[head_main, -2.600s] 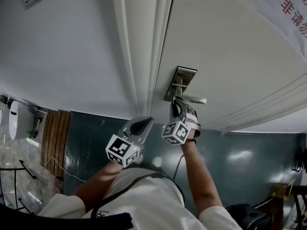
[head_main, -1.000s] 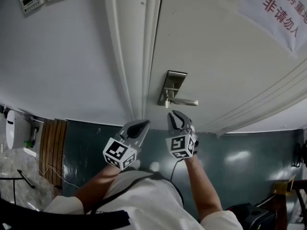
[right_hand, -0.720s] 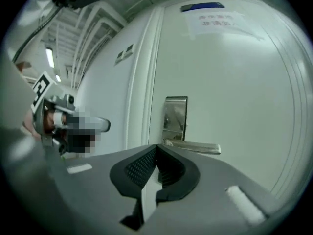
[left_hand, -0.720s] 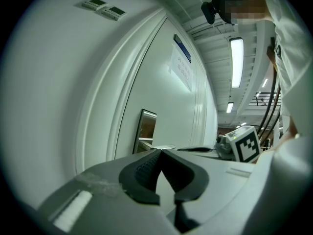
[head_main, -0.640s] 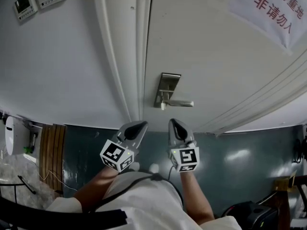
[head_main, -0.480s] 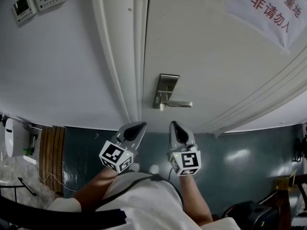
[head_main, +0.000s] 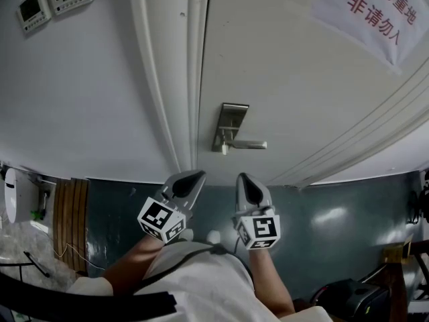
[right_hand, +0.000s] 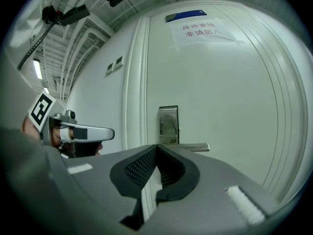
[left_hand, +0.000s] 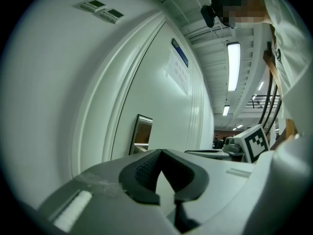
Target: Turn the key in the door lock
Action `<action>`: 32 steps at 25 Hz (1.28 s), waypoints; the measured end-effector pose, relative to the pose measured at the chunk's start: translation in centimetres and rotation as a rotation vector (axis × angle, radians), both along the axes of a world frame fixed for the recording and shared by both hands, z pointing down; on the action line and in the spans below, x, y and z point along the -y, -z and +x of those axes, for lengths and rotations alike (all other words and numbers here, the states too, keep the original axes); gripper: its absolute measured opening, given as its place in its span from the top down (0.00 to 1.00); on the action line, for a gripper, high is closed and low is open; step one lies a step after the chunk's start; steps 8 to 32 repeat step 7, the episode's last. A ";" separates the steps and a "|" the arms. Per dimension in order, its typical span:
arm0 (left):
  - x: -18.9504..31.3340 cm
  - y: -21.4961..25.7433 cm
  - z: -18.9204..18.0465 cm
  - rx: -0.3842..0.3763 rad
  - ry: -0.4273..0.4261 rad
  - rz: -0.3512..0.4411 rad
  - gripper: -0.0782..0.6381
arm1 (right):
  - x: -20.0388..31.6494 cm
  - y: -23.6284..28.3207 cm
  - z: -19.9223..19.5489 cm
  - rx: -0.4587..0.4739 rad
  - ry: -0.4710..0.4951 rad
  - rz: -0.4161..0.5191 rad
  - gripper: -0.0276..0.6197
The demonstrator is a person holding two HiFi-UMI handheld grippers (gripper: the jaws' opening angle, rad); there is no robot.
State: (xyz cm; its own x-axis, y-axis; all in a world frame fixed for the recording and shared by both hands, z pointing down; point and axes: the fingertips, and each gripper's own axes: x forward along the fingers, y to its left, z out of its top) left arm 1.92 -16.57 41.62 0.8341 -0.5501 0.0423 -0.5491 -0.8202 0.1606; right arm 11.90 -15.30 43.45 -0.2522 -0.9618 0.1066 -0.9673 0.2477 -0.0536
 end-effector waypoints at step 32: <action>-0.4 -0.2 -0.7 -0.001 -0.012 -0.004 0.88 | -0.4 -0.1 -0.3 -0.010 -0.017 -0.003 0.95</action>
